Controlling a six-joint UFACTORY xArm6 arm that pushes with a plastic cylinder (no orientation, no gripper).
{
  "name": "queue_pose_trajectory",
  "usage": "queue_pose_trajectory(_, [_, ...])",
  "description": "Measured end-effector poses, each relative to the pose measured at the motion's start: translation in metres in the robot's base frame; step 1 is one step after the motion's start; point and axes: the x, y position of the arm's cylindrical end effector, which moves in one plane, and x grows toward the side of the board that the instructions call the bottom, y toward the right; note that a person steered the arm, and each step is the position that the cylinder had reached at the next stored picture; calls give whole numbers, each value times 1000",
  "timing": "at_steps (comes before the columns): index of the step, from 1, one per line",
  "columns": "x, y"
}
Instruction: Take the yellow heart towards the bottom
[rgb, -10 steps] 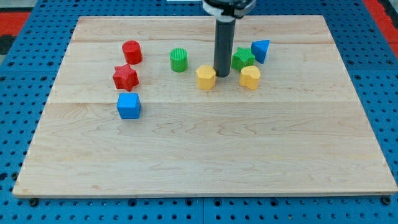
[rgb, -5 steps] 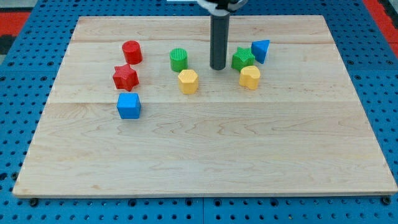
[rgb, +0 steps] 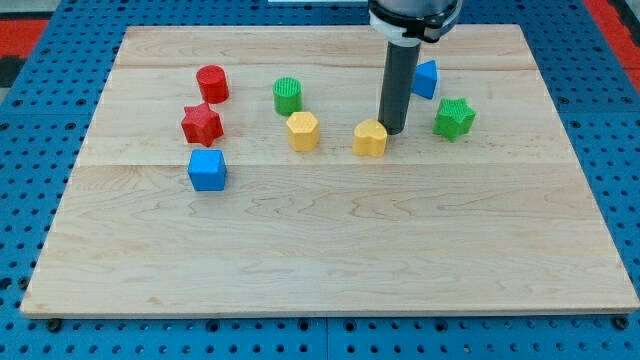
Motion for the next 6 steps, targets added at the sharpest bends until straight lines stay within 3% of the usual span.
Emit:
queue_pose_trajectory(3, [-20,-16])
queue_pose_trajectory(5, [38,-27])
queue_pose_trajectory(6, [-1,-19])
